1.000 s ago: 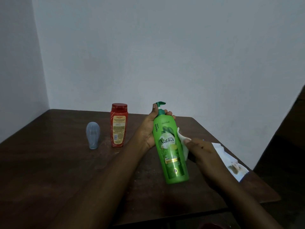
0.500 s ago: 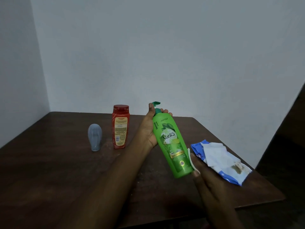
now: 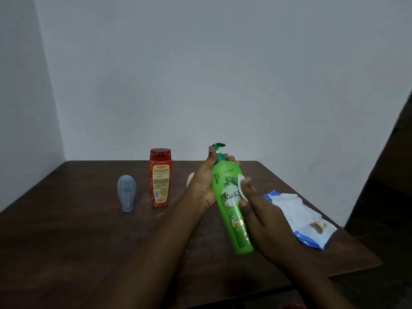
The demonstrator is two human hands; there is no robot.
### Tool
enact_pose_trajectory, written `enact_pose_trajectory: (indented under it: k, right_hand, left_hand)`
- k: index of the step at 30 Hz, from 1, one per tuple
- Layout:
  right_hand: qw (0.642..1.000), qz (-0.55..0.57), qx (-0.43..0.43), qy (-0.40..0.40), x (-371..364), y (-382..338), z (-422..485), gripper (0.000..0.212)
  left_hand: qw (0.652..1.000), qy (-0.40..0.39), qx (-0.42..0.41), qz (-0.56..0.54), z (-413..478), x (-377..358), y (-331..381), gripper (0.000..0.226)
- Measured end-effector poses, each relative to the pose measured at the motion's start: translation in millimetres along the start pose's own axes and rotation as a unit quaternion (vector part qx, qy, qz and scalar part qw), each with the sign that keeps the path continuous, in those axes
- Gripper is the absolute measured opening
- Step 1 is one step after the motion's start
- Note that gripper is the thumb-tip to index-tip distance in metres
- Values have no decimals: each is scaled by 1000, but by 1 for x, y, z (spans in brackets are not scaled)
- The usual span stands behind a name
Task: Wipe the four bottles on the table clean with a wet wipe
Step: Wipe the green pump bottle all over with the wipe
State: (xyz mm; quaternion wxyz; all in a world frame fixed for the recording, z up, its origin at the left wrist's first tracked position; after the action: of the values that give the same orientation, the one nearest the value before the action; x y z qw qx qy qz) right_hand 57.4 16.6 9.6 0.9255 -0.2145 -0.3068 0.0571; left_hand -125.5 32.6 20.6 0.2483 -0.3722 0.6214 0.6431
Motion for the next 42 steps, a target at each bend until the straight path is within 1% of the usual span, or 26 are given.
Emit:
enact_pose_trajectory:
  k: [1, 2, 3, 5, 6, 8, 10, 12, 15, 17, 19, 21, 23, 26, 30, 31, 33, 36, 38, 42]
  right_hand:
    - [1000, 7, -4, -7, -7, -6, 17, 51]
    - [1000, -14, -4, -19, -10, -9, 31, 51]
    - [999, -28, 15, -32, -13, -3, 35, 51]
    - [991, -87, 54, -88, -13, -2, 27, 54]
    - [982, -116, 97, -114, -17, -5, 24, 57]
    - [953, -201, 163, -160, -23, -8, 6, 59]
    - [911, -289, 224, -191, -25, -6, -19, 58]
    - [882, -337, 273, -186, -24, -1, -44, 54]
    - [839, -373, 361, -160, -25, 5, -73, 39]
    - [817, -399, 381, -167, -23, 8, -77, 40]
    - [821, -398, 374, -165, -19, 3, -66, 40]
    - [833, -398, 347, -165, -20, -2, -44, 51]
    - [860, -386, 293, -162, -24, -4, -15, 56]
    - [894, -357, 232, -140, -29, -7, 29, 57]
    - [921, -321, 210, -73, -26, -16, 60, 52]
    - [923, -315, 211, -63, -26, -16, 59, 52]
    - [920, -316, 221, -67, -29, -13, 45, 52]
    - [903, -334, 245, -116, -32, -8, 9, 54]
    - [892, -344, 263, -129, -30, -7, -14, 54]
    - [905, -323, 256, -106, -23, 0, -52, 46]
  left_hand:
    - [1000, -6, 1, -3, 0, -1, -1, 46]
    - [1000, -12, 1, -10, 0, -1, -1, 46]
    - [1000, -18, -1, -18, -1, -2, 1, 46]
    - [999, -14, -8, -30, -4, -4, 7, 46]
    - [999, -2, -11, -35, -5, -4, 10, 47]
    - [999, 22, -12, -34, -6, -2, 13, 47]
    - [999, 39, -10, -23, -5, 2, 13, 46]
    - [999, 45, -12, -19, -5, 4, 13, 45]
    - [999, 41, -13, -17, -3, 6, 13, 44]
    - [999, 34, -13, -12, -1, 6, 11, 43]
    - [1000, 25, -11, -8, 1, 4, 9, 43]
    - [1000, 12, -6, -4, 0, 0, 8, 42]
    - [1000, -2, 5, -2, -3, -5, 6, 41]
    - [999, -38, 25, -9, -6, -9, 3, 42]
    - [997, -63, 50, 17, -9, -5, 3, 58]
    - [997, -59, 49, 20, -10, -6, 4, 56]
    - [998, -54, 31, 14, -11, -7, 7, 46]
    - [999, -39, 11, 18, -8, -6, 9, 40]
    - [999, -39, 6, 24, -6, -5, 9, 40]
    - [998, -30, 0, 48, -8, -4, 9, 38]
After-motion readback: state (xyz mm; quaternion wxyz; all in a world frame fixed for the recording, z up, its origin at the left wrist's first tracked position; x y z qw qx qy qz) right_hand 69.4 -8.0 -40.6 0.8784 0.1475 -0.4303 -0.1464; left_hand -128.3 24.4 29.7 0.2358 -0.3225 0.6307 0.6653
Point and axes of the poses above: each hand's wrist, its own z-axis towards the middle knuckle, its own x-axis out of the back of the hand, y = z × x, the point moved 3 cm from there along z, towards the middle knuckle, and after that the axes turned 14 degrees about x, right-handed, at the moved point
